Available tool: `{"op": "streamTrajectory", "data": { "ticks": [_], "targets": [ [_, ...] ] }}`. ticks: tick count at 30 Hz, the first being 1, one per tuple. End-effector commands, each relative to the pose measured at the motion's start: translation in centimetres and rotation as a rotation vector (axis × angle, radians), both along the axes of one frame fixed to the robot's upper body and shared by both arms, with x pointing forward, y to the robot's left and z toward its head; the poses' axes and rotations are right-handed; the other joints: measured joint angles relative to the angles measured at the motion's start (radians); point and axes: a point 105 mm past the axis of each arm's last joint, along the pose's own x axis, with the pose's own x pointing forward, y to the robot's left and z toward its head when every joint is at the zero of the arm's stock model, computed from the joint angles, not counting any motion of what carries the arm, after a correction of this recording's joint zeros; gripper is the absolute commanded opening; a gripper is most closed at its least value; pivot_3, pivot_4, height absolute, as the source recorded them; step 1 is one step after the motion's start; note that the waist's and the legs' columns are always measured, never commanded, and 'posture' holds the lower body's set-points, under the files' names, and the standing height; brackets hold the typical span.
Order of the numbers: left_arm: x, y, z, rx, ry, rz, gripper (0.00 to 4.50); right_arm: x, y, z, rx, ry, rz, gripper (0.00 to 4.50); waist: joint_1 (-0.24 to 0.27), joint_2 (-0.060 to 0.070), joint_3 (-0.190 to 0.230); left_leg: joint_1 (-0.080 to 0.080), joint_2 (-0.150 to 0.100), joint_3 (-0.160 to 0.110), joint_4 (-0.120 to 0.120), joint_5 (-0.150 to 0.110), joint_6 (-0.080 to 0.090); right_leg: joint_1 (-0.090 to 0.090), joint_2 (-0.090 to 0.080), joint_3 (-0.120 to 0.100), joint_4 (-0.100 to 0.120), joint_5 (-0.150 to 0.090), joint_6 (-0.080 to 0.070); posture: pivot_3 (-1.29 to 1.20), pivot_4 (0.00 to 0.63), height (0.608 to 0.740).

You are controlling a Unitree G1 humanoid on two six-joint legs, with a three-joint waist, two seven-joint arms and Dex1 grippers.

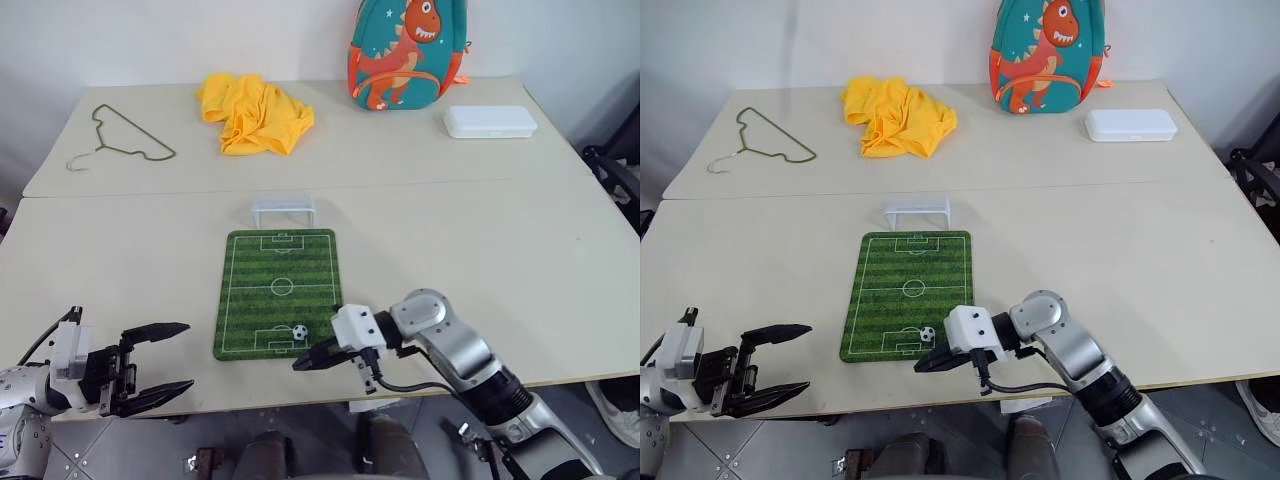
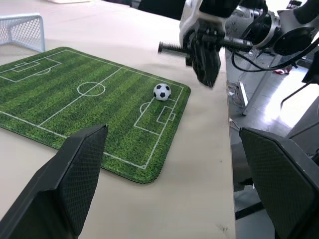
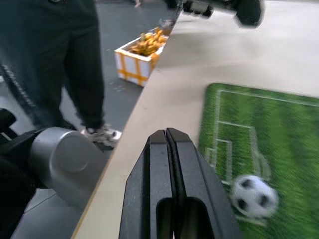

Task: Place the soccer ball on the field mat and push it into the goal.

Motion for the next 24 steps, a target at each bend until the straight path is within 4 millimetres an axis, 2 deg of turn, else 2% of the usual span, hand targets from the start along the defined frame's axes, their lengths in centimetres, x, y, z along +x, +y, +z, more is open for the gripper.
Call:
{"op": "streamTrajectory", "data": {
  "ticks": [1, 9, 14, 18, 24],
  "targets": [
    [-0.1, -0.2, 0.5, 0.01, -0.035, 0.0, 4.5, 0.4, 0.6, -0.1, -0.001, 0.002, -0.023, 0.02, -0.003, 0.0, 0.0, 0.0, 0.0, 0.0, 0.0, 0.0, 0.0, 0.0, 0.0, 0.0, 0.0, 0.0, 0.0, 0.0, 0.15, 0.74],
    [-0.1, -0.5, 0.5, 0.009, -0.042, 0.018, 4.5, 1.7, 1.4, -0.4, -0.009, 0.013, -0.106, 0.02, -0.004, 0.0, 0.0, 0.0, 0.0, 0.0, 0.0, 0.0, 0.0, 0.0, 0.0, 0.0, 0.0, 0.0, 0.0, 0.0, 0.15, 0.74],
    [0.2, -0.6, 0.7, 0.005, -0.051, 0.027, 4.5, 4.4, 1.2, 0.0, 0.004, -0.039, -0.216, 0.02, -0.006, 0.0, 0.0, 0.0, 0.0, 0.001, 0.0, 0.0, 0.0, 0.0, 0.0, 0.0, 0.0, 0.0, 0.0, 0.0, 0.15, 0.74],
    [1.1, -0.5, 1.1, -0.028, -0.078, 0.093, 4.5, 8.8, 0.5, 2.4, 0.087, -0.075, -0.446, 0.02, -0.006, 0.0, 0.0, 0.0, 0.0, 0.001, 0.0, 0.0, 0.0, 0.0, 0.0, 0.0, 0.0, 0.0, 0.0, 0.0, 0.15, 0.74],
    [3.4, 1.2, 2.1, -0.092, -0.138, 0.308, 4.5, 10.5, -0.5, 3.6, 0.125, -0.107, -0.574, 0.02, -0.006, 0.0, 0.0, 0.0, 0.0, 0.0, 0.0, 0.0, 0.0, 0.0, 0.0, 0.0, 0.0, 0.0, 0.0, 0.0, 0.15, 0.74]
  ]
}}
